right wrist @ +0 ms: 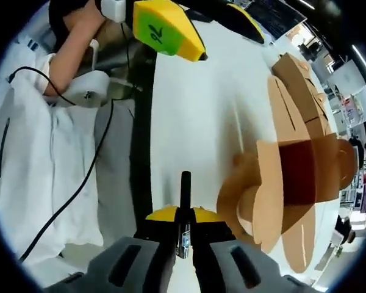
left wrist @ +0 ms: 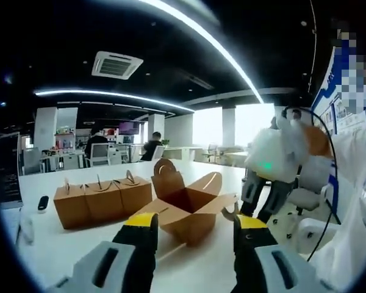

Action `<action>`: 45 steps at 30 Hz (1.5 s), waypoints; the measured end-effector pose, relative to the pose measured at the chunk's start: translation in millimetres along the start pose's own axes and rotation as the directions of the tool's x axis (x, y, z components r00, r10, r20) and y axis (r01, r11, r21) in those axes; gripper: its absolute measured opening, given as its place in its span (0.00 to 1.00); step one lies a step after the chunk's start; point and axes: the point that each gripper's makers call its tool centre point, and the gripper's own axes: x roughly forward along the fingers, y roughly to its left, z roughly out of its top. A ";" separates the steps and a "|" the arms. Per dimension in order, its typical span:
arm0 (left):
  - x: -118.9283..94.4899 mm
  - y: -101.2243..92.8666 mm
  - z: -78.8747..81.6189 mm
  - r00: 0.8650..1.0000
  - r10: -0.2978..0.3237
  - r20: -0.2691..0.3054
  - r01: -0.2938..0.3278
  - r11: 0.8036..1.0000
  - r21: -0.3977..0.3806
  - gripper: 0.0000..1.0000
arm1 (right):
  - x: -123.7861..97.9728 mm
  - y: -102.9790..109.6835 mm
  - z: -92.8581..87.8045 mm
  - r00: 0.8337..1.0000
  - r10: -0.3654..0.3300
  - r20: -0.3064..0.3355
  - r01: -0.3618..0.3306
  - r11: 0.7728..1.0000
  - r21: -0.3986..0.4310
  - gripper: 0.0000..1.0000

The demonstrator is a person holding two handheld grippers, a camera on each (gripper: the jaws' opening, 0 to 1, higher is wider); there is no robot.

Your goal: Pick up one paper box from the group, open the paper box, and remove the item inside

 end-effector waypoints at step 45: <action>0.2 8.4 -5.9 1.000 0.026 -0.012 -0.026 0.999 -0.020 0.50 | -5.3 -14.0 14.5 0.997 -0.045 0.057 0.052 0.991 -0.120 0.21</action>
